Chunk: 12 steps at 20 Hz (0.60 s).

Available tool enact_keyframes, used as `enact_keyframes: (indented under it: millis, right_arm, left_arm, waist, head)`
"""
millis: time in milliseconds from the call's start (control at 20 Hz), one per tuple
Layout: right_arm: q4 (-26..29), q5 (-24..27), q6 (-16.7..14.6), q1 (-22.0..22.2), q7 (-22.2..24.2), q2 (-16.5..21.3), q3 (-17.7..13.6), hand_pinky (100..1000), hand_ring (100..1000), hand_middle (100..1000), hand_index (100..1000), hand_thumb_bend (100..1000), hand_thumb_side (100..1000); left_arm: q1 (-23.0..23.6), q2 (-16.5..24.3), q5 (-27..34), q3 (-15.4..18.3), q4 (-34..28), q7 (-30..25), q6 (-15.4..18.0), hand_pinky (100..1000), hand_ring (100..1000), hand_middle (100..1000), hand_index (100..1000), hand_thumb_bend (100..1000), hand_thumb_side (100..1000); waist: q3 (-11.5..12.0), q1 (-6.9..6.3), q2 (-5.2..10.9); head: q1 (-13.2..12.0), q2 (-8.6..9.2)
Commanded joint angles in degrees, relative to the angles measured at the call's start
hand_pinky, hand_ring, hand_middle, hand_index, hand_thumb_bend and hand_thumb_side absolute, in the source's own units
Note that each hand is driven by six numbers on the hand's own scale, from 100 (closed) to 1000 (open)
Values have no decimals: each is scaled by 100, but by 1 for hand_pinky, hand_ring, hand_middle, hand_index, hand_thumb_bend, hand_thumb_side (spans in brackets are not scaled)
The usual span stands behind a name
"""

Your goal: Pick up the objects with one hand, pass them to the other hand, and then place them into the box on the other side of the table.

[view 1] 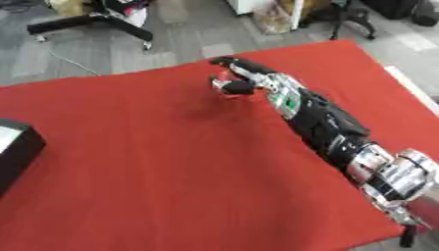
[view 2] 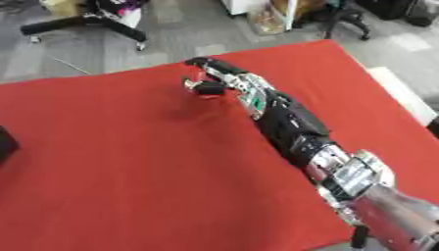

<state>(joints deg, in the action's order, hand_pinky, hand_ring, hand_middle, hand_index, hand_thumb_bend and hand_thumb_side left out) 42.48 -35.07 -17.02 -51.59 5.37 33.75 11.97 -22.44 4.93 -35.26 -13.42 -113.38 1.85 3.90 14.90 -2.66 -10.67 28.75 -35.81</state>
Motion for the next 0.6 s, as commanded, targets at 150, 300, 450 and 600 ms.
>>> enact_keyframes:
  millis: [150, 300, 450, 600]
  right_arm:
    - [-304, -451, 139, -19, -425, 98, 264, 925, 996, 991, 1000, 100, 758]
    - [-410, -720, 151, -10, -581, 82, 353, 922, 995, 992, 1000, 100, 617]
    - [-432, -994, 133, -2, -583, 83, 356, 907, 973, 971, 1000, 100, 437]
    - [-418, -1261, 113, 14, -603, 72, 281, 876, 913, 933, 1000, 100, 337]
  left_arm:
    - [-94, 143, 448, 139, -121, -160, 25, 739, 553, 568, 783, 405, 879]
    - [-95, 184, 716, 198, -121, -254, 42, 739, 553, 568, 783, 402, 884]
    - [-92, 224, 990, 271, -121, -321, 51, 738, 553, 568, 783, 397, 890]
    - [-95, 263, 1257, 335, -121, -379, 60, 738, 553, 568, 784, 391, 897]
  waist:
    - [4, 27, 43]
    - [3, 34, 46]
    - [1, 39, 51]
    - [1, 43, 54]
  head:
    - [52, 77]
    - [57, 77]
    - [66, 82]
    - [69, 95]
